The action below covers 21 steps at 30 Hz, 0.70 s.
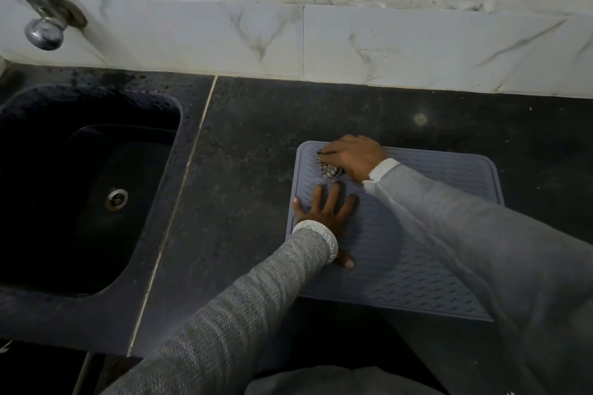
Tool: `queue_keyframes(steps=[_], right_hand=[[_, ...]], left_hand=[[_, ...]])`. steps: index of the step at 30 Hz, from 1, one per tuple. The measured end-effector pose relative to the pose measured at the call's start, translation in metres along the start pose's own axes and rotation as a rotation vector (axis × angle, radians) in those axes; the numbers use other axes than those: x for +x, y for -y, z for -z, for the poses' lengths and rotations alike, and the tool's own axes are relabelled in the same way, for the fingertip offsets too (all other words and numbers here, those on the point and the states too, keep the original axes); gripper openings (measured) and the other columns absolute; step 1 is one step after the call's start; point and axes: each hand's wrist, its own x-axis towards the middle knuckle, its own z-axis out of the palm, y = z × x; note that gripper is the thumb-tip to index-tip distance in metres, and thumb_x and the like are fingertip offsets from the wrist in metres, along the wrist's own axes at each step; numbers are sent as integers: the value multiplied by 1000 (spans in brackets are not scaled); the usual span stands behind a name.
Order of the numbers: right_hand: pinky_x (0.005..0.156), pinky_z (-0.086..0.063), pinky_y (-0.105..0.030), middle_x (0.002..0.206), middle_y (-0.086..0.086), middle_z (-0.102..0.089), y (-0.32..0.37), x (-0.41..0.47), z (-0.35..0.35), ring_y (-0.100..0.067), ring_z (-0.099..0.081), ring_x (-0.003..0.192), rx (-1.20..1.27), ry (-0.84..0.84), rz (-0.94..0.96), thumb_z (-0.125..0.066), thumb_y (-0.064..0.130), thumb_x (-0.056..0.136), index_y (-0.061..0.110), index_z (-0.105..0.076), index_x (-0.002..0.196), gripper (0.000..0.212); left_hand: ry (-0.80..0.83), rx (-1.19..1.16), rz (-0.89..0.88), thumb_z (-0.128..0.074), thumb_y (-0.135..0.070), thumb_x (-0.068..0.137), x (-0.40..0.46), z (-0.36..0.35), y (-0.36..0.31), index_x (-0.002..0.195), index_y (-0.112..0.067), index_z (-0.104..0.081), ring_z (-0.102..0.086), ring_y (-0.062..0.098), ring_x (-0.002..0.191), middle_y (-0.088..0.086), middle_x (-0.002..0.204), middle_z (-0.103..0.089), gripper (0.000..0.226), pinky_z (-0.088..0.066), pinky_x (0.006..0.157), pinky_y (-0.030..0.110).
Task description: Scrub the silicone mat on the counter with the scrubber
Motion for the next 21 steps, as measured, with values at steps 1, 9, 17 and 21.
queue_keyframes(steps=[1, 9, 17, 21], right_hand=[[109, -28, -40, 143, 1, -44, 11, 5, 0, -24, -39, 129, 28, 10, 0, -37, 46, 95, 31, -44, 133, 42], [111, -24, -41, 150, 1, -33, -22, -19, -2, -24, -29, 136, -192, 61, 95, -43, 34, 96, 28, -37, 139, 44], [109, -30, -42, 148, 2, -35, -15, -30, 2, -27, -32, 133, -246, 40, 66, -54, 16, 91, 29, -40, 138, 51], [114, -27, -43, 150, 0, -35, 13, -27, 3, -26, -32, 136, -9, -4, -19, -45, 23, 95, 25, -38, 140, 45]], left_hand=[[4, -3, 3, -72, -67, 59, 0, 0, 0, 142, -35, 26, 24, 40, 138, 4, 150, 34, 133, 1, 100, 76], [-8, 1, -4, -73, -67, 58, -2, 0, 1, 143, -35, 21, 21, 39, 140, 3, 152, 30, 130, 0, 100, 75], [-188, 16, -19, -70, -64, 64, -15, -14, -1, 146, -34, 12, 12, 35, 142, 10, 155, 15, 119, -1, 112, 60], [-167, -49, -60, -68, -53, 73, -22, -18, -7, 148, -33, -4, 2, 33, 142, 8, 154, 3, 101, -15, 112, 57]])
